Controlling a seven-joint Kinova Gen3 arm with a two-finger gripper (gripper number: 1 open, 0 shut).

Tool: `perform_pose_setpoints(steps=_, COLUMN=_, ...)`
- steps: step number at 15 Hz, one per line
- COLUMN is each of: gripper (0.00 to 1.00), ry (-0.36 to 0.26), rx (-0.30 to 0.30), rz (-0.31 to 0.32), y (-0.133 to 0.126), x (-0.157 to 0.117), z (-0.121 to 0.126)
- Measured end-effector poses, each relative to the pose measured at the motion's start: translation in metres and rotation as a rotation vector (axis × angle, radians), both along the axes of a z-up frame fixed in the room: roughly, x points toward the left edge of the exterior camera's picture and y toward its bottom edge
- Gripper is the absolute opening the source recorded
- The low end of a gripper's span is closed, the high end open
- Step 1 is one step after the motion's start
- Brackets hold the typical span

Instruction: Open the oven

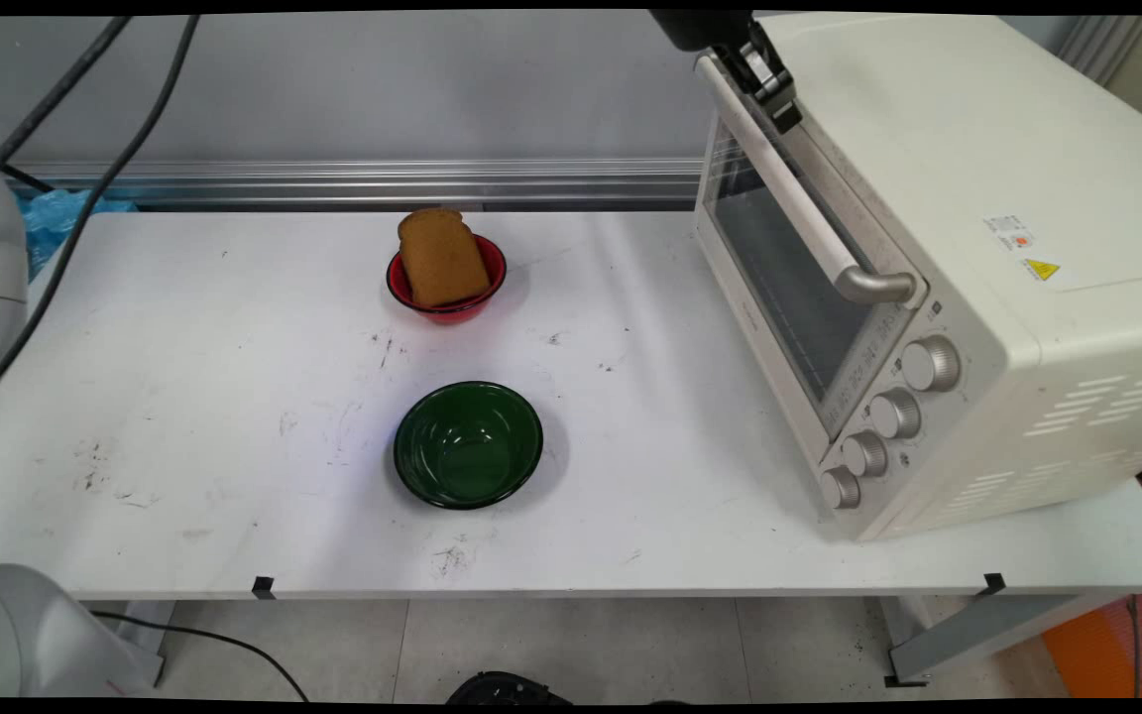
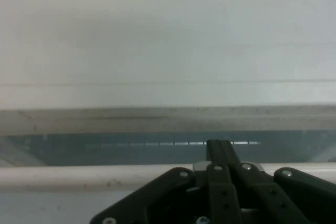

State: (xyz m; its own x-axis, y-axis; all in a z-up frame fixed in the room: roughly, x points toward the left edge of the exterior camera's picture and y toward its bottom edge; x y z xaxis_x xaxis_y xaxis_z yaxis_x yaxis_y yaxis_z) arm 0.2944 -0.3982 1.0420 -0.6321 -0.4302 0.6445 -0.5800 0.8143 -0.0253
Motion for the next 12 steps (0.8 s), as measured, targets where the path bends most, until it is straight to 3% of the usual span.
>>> perform_pose_setpoints(steps=12, gripper=0.00, ry=-0.080, rx=0.010, rz=0.002, y=-0.021, x=-0.026, z=-0.020)
